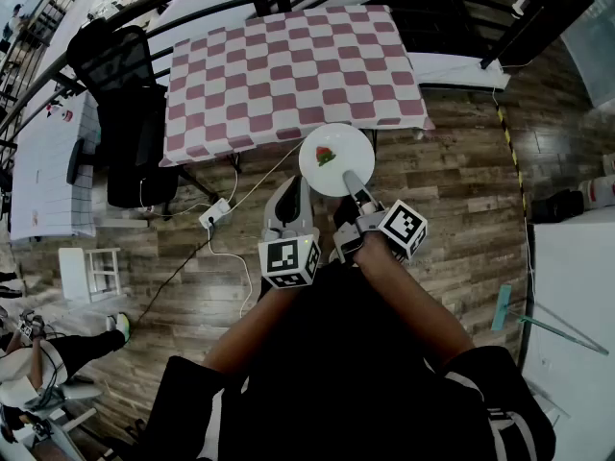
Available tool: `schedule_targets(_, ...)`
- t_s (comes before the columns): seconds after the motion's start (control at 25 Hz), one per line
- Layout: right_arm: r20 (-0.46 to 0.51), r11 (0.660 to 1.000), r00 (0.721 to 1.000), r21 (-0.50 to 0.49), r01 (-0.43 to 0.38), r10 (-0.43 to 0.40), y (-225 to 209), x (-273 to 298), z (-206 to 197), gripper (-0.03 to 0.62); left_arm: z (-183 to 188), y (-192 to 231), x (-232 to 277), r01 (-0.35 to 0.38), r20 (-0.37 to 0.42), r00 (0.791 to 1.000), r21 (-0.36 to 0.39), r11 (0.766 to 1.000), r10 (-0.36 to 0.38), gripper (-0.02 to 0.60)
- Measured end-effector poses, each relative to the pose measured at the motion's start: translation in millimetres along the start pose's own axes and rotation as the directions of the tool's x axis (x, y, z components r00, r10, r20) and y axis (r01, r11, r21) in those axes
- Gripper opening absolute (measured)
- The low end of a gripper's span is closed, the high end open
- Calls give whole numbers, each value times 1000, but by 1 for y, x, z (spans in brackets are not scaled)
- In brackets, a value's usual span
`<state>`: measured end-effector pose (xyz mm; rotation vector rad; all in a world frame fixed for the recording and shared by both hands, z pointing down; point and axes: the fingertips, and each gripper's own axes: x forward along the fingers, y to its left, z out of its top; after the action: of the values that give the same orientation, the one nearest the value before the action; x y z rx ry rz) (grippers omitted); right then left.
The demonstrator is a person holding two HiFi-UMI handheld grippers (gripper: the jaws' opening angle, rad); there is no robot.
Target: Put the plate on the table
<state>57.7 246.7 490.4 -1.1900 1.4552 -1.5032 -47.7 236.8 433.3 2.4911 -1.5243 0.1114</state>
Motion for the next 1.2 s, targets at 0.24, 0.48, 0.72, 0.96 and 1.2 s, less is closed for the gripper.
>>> schedule_targets(0.24, 44, 999, 999, 37, -10, 8, -3, -12, 6, 15, -4, -4, -6, 0, 1, 1000, -1, 1000, 0, 9)
schedule_targets(0.48, 75, 999, 997, 34, -13, 11, -2, -20, 14, 15, -2, -4, -12, -10, 11, 1000, 10, 1000, 10, 9)
schedule_targets(0.72, 60, 1000, 998, 16, 13, -14, -7, -25, 16, 15, -1, -1, -16, -40, 22, 999, 19, 999, 39, 9)
schedule_targets(0.96, 86, 1000, 996, -17, 3, -1, -7, -22, 27, 15, -1, 4, -7, -42, 24, 999, 14, 999, 42, 9)
schedule_targets(1.2, 81, 999, 996, -32, -19, 22, 0, -9, 34, 15, -5, 2, 13, -33, 3, 999, 19, 999, 33, 9)
